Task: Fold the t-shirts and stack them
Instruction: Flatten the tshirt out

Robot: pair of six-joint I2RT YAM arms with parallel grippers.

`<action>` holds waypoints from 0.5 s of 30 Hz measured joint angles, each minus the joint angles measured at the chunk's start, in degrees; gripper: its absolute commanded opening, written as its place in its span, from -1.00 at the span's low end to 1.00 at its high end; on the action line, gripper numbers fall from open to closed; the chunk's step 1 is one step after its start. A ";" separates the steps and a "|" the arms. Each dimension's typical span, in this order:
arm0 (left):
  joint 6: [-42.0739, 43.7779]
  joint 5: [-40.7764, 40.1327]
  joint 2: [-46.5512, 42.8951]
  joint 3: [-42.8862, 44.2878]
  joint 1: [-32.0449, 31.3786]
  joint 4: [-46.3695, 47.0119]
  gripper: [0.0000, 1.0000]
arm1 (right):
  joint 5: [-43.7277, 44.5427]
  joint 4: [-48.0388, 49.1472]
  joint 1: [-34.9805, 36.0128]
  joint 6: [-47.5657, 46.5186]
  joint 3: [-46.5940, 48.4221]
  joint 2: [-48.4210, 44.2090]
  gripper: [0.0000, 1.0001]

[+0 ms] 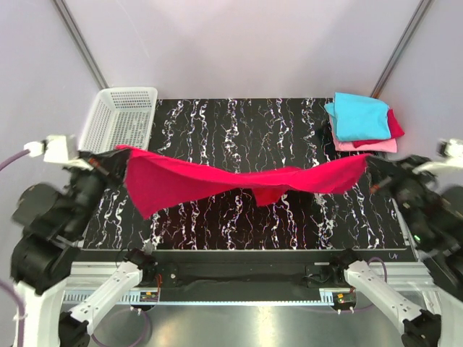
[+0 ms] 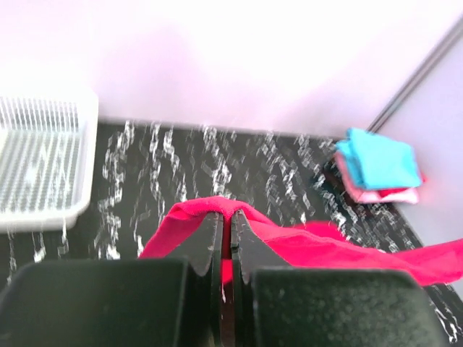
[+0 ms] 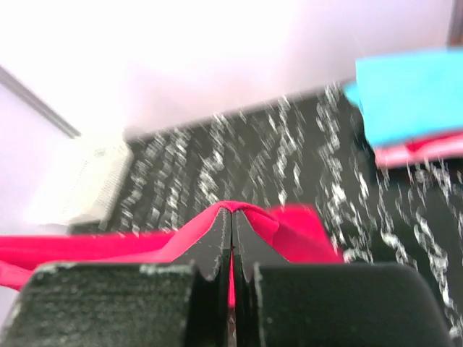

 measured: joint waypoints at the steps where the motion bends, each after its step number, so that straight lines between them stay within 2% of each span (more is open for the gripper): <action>1: 0.83 0.46 -1.09 0.79 0.00 -0.02 -1.00 | -0.83 -0.15 0.00 -0.96 1.57 -1.38 -1.00; 5: 3.76 0.76 -2.62 5.25 0.00 0.59 -1.00 | -3.08 0.46 0.00 -4.42 8.52 -3.04 -1.00; 9: 4.61 0.20 0.20 8.94 0.00 1.05 -1.00 | -3.93 1.42 0.00 -7.87 14.64 -0.70 -1.00; 15: 2.29 -2.95 14.91 15.98 0.00 1.46 -1.00 | -0.57 3.50 0.00 -12.76 22.32 10.91 -1.00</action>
